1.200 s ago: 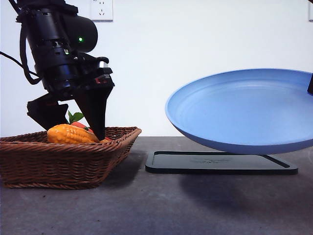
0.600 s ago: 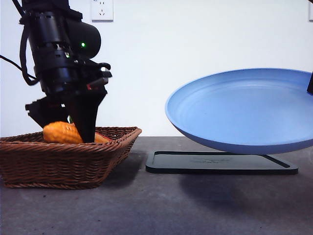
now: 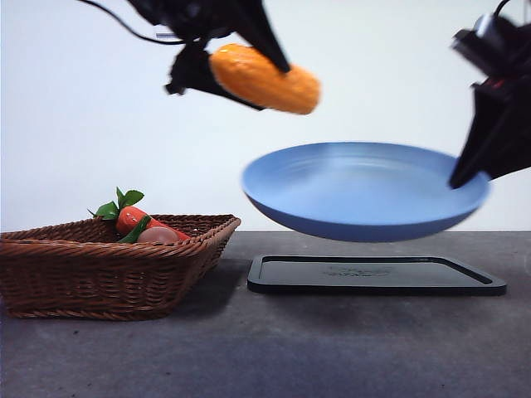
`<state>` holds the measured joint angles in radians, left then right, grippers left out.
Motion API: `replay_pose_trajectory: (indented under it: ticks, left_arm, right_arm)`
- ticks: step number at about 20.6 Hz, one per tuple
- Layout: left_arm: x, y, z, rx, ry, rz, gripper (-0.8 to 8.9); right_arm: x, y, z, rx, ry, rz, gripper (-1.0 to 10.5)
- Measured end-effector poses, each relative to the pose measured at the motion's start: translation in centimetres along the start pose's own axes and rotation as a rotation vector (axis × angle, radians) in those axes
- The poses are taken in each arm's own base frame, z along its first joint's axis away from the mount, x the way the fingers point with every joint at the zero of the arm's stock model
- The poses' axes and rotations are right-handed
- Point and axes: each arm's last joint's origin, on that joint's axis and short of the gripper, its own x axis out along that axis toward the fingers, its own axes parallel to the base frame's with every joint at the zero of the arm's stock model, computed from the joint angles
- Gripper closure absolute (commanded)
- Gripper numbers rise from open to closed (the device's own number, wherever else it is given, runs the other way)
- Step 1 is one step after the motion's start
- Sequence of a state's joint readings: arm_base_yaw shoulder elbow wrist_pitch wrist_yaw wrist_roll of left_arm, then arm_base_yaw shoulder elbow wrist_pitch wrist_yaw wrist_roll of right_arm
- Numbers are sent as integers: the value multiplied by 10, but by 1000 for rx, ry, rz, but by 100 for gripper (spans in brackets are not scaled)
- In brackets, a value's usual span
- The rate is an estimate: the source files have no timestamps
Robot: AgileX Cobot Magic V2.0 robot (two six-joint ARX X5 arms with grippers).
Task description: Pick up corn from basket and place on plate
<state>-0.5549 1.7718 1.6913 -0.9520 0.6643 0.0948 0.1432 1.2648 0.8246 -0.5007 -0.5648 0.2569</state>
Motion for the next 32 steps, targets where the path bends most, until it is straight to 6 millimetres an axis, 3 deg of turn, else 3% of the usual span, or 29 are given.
replay_pose_trajectory:
  ticks: [3,6,15,20,32]
  left_arm:
    - [17,-21,3,134,22,79,609]
    - [30,-35,2,252,63,220,609]
    - [71,-16,-3,270,191,265,605]
    - [73,-15,-5,262,207,263,519]
    - [70,-16,-6,250,231,263,485]
  right_arm:
    - [14,-5,7,50,9,92,945]
    - [14,-3,11,62,-21,130,945]
    - [9,2,19,75,-22,152,945]
    - [9,2,19,79,-18,149,945]
    - [9,2,19,78,-19,143,945]
